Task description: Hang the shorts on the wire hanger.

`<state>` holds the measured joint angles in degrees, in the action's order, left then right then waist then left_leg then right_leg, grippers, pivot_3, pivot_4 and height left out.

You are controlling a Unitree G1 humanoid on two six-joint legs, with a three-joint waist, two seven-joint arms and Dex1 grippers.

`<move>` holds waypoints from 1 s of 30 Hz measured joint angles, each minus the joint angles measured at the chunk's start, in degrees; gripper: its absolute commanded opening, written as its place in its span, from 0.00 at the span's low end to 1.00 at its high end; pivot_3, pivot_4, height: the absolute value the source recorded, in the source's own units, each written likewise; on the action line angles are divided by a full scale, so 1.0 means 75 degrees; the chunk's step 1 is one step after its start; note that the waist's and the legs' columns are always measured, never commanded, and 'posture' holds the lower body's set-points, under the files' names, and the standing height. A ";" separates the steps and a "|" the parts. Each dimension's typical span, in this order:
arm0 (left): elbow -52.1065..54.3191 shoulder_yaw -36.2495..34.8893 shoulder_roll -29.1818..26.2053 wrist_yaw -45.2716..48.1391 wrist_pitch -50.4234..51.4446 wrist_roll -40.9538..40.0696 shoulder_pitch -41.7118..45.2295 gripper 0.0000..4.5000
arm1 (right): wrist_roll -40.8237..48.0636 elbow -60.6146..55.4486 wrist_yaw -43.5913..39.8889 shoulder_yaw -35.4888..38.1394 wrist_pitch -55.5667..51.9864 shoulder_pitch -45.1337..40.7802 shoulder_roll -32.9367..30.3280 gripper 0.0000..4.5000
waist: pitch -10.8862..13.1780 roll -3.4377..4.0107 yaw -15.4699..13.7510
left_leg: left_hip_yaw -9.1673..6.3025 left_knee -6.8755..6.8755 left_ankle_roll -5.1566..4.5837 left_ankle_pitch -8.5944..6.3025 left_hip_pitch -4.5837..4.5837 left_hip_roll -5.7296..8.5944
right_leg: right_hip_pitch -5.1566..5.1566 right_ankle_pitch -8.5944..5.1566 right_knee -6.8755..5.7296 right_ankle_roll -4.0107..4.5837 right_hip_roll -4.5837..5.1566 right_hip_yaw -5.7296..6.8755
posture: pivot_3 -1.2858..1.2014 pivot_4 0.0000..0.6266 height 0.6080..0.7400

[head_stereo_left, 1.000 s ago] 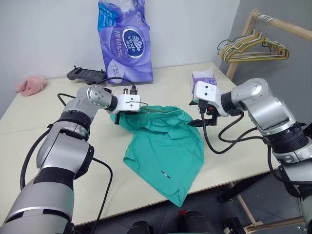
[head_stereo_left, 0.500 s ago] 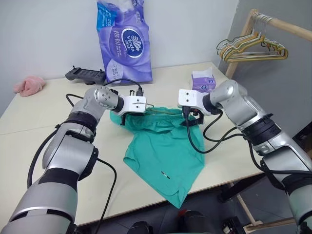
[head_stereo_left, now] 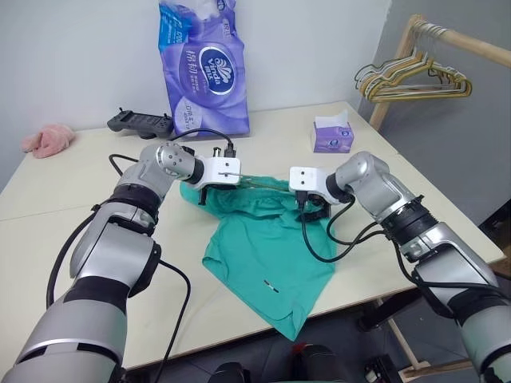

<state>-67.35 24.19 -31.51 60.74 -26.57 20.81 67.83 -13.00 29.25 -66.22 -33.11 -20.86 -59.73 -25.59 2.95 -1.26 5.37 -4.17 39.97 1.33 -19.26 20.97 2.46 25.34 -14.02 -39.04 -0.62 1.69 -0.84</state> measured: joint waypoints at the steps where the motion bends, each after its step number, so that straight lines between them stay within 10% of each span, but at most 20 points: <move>1: 0.0000 0.0000 0.0001 0.0001 0.0004 0.0000 -0.0007 0.00 | -0.0026 0.0048 -0.0004 0.0000 0.0052 -0.0036 0.0000 0.90 | 0.0000 0.0000 0.0000 | 0.0000 0.0001 0.0000 0.0000 0.0000 0.0000 | 0.0000 0.0000 0.0000 0.0000 0.0000 0.0000 | 0.49 0.06 1.00; 13: 0.0243 0.0001 -0.0083 0.0061 0.0100 0.0055 -0.0202 0.00 | -0.0264 0.0488 0.0037 0.0054 0.0495 -0.0230 0.0116 0.03 | 0.0000 0.0000 -0.0001 | -0.0001 0.0000 0.0001 0.0000 0.0000 0.0000 | 0.0001 0.0000 -0.0001 0.0000 0.0000 0.0000 | 0.50 0.06 1.00; 25: 0.0401 -0.0003 -0.0046 0.0121 0.0186 -0.0035 -0.0262 0.00 | -0.0491 0.1247 0.0228 0.0214 0.1121 -0.0534 0.0159 0.01 | 0.0000 0.0000 -0.0017 | -0.0001 0.0000 0.0001 0.0000 -0.0001 0.0000 | 0.0000 0.0000 -0.0002 0.0000 0.0000 -0.0002 | 0.50 0.06 1.00; 30: 0.0408 -0.0341 -0.0049 0.0366 0.0412 -0.0375 -0.0259 0.32 | -0.0503 0.1244 0.0236 0.0340 0.1105 -0.0521 0.0136 0.00 | 0.0000 0.0001 -0.0021 | -0.0001 0.0000 0.0001 0.0000 -0.0001 0.0000 | 0.0000 0.0000 -0.0002 0.0000 0.0000 -0.0002 | 0.50 0.07 1.00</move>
<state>-64.29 21.63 -31.88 63.49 -23.48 18.00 65.89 -16.77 38.58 -64.44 -30.56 -12.57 -63.64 -24.57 2.95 -1.25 5.21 -4.18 39.97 1.34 -19.25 20.96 2.46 25.34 -14.02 -39.06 -0.62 1.69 -0.86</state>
